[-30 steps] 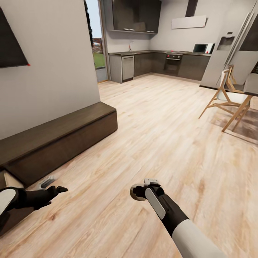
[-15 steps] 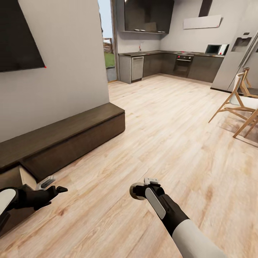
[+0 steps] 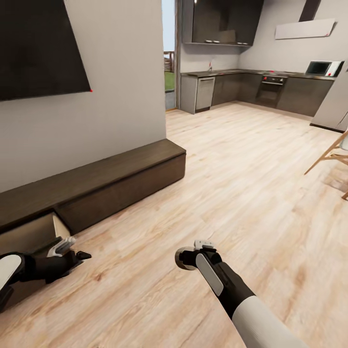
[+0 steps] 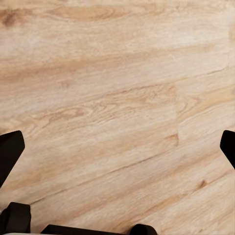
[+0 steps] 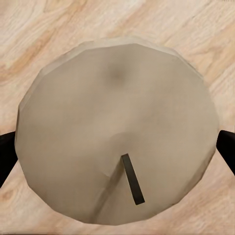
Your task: Place each of the two pumpkins and all three candles from the living room inside a cabinet in the living room (use any cabinet), then make sure every cabinet is closed, and position the cauldron so it is next to a table in the living room.
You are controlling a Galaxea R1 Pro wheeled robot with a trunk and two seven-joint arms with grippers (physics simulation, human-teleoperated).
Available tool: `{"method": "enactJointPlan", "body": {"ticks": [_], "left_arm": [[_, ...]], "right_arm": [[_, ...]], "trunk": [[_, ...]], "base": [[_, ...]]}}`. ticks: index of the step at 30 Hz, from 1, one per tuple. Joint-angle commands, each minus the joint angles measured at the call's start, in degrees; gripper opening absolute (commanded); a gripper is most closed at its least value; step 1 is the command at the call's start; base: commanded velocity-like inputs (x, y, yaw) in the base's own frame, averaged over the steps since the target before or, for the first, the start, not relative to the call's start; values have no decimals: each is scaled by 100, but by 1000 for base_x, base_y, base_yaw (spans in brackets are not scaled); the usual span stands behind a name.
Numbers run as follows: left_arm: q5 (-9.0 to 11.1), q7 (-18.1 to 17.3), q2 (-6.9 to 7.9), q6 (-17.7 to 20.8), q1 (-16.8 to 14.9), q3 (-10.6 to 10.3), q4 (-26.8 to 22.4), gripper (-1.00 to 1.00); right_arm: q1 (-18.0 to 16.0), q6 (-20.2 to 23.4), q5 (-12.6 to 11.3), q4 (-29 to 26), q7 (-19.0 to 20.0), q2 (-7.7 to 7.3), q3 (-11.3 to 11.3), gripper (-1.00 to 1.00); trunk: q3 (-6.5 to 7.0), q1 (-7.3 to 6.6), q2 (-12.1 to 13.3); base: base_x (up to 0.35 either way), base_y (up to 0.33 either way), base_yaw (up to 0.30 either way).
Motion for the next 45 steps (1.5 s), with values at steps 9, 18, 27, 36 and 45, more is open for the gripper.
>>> {"method": "enactJointPlan", "body": {"ticks": [9, 18, 27, 36, 45], "left_arm": [[-2, -5, 9, -3, 0, 21, 0, 100], [-2, -3, 5, 2, 0, 24, 0, 100], [-2, -2, 9, 3, 0, 21, 0, 100], [-2, -1, 9, 3, 0, 18, 0, 100], [-2, -1, 9, 4, 0, 17, 0, 100]], "right_arm": [[0, -2, -1, 8, 0, 0, 2, -100], [0, -2, -1, 11, 0, 0, 2, -100], [0, -2, 2, 11, 0, 0, 5, -100], [0, -2, 5, 16, 0, 0, 6, -100], [0, -3, 6, 19, 0, 0, 7, -100]], "trunk": [[0, 0, 0], [108, -132, 241], [269, -330, 602], [431, -527, 962], [593, -725, 1323]], "base": [[0, 0, 290], [0, 0, 291], [0, 0, 291], [0, 0, 291], [0, 0, 291]]}}
